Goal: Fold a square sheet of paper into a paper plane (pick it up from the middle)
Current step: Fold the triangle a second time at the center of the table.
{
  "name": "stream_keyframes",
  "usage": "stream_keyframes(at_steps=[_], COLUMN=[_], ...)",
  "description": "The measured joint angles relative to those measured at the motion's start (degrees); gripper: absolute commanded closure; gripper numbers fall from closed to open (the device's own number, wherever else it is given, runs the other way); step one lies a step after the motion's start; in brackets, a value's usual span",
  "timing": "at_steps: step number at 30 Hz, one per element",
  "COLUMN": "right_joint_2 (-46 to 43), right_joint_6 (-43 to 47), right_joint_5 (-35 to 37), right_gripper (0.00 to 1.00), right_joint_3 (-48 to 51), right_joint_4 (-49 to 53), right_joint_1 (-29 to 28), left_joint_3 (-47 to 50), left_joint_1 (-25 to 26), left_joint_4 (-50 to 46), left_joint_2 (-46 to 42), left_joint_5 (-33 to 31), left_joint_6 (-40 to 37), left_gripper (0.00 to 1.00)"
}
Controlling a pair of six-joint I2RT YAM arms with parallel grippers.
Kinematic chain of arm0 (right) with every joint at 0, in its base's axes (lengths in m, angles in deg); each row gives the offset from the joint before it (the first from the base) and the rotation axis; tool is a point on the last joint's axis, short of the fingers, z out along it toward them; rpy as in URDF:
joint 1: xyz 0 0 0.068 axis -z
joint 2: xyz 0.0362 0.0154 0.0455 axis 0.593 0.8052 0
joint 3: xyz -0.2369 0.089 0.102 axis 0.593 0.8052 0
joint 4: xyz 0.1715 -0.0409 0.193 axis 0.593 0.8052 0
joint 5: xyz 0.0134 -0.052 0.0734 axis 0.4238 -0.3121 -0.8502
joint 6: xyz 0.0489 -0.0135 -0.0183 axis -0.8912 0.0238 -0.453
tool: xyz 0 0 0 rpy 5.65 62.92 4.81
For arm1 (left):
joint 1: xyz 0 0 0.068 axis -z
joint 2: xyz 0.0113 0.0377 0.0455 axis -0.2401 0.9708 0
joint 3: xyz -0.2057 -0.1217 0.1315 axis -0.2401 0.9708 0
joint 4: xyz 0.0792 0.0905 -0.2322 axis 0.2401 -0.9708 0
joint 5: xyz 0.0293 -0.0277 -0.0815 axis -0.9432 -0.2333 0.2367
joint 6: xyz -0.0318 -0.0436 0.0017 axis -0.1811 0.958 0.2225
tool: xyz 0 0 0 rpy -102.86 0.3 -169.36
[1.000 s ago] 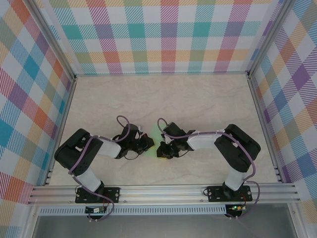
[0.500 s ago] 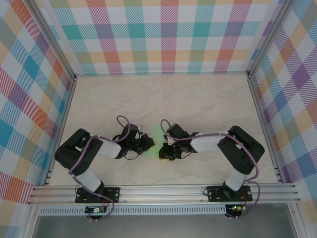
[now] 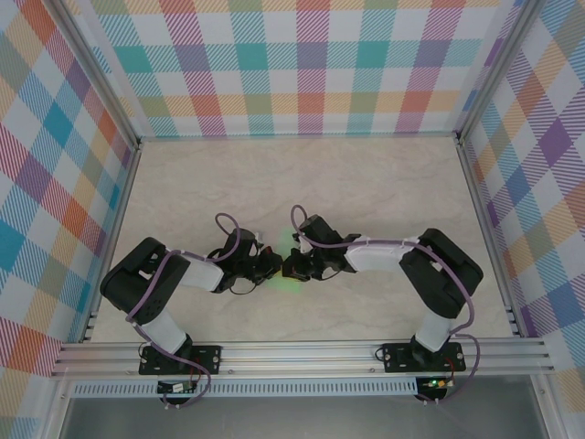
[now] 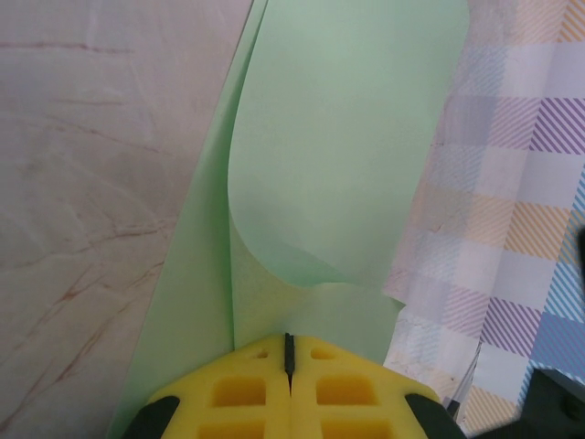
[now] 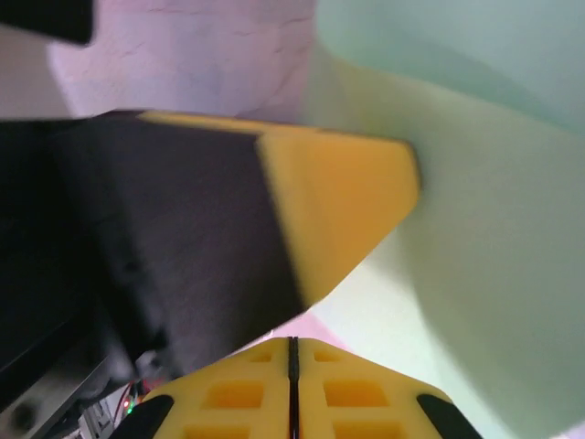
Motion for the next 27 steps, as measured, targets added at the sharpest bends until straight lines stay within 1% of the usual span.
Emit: stream_keyframes(at_steps=[5, 16, 24, 27], right_joint_2=[2.8, 1.7, 1.7, 1.7], right_joint_6=[-1.1, -2.1, 0.0, 1.2], right_joint_5=[1.6, 0.7, -0.7, -1.0], right_gripper=[0.91, 0.91, 0.91, 0.91], right_joint_3=[1.6, 7.5, 7.5, 7.1], right_joint_4=[-0.8, -9.5, -9.0, -7.7], right_joint_1=[0.0, 0.8, 1.5, 1.8], left_joint_3=[0.0, -0.1, -1.6, -2.7], left_joint_1=[0.0, 0.0, 0.0, 0.0], left_joint_4=[-0.1, -0.4, -3.3, -4.5], left_joint_2=[-0.1, -0.1, -0.1, -0.1], left_joint_5=[0.0, 0.2, 0.0, -1.1], left_joint_6=[0.0, -0.1, -1.3, -1.5], left_gripper=[1.0, 1.0, 1.0, 1.0])
